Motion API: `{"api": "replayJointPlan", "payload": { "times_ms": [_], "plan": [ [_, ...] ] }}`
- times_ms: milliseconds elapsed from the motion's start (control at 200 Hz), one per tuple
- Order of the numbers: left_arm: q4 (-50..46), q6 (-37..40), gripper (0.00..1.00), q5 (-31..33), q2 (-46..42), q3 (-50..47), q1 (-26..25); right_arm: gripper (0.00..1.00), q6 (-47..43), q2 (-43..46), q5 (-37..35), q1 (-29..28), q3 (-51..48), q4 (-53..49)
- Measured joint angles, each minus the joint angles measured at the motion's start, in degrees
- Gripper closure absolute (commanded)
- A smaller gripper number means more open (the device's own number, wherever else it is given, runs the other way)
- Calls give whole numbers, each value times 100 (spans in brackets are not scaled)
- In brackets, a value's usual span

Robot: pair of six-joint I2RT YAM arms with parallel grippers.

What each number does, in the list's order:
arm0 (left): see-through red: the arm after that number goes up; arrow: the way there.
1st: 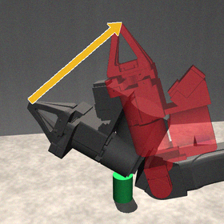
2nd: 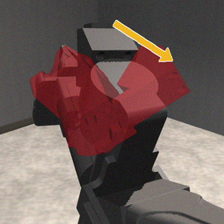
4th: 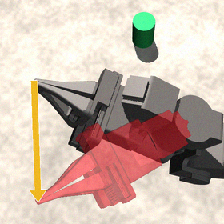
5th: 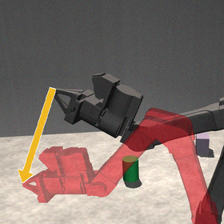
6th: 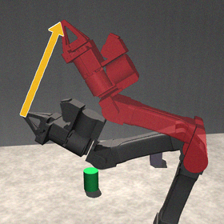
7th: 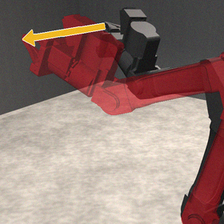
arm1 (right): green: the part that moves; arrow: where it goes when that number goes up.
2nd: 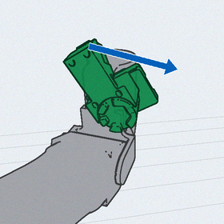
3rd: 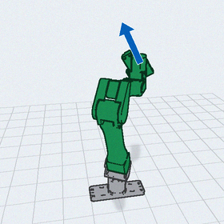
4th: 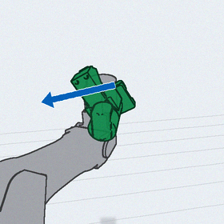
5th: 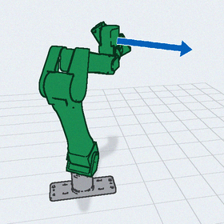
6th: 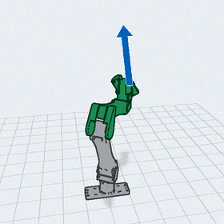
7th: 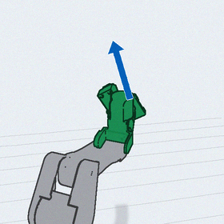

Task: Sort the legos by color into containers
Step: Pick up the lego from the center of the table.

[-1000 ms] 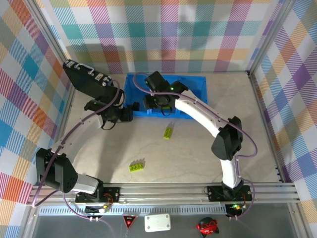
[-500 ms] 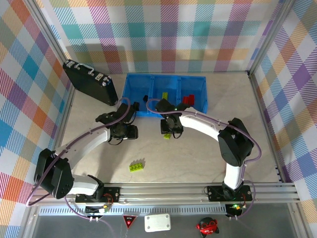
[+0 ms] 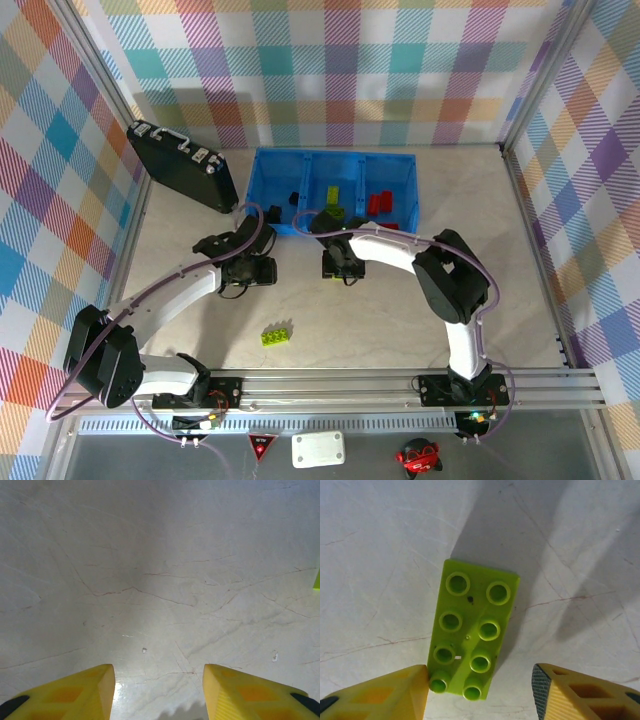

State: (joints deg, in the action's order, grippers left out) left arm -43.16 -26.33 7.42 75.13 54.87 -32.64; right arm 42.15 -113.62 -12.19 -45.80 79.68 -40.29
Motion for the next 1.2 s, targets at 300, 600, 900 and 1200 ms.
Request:
{"api": "replayJointPlan", "payload": {
  "times_ms": [300, 600, 900, 1200],
  "plan": [
    [2, 17, 50, 87, 0, 0, -61, 54, 13, -219, 4, 0, 166, 17],
    [22, 17, 51, 85, 2, 0, -61, 67, -13, -181, 0, 0, 136, 33],
    [31, 17, 51, 85, 4, 0, -63, 70, -39, 190, 2, -2, -149, -37],
    [179, 17, 51, 83, 2, 0, -66, 69, -63, 1023, 20, -76, -323, -264]
  ]
}}
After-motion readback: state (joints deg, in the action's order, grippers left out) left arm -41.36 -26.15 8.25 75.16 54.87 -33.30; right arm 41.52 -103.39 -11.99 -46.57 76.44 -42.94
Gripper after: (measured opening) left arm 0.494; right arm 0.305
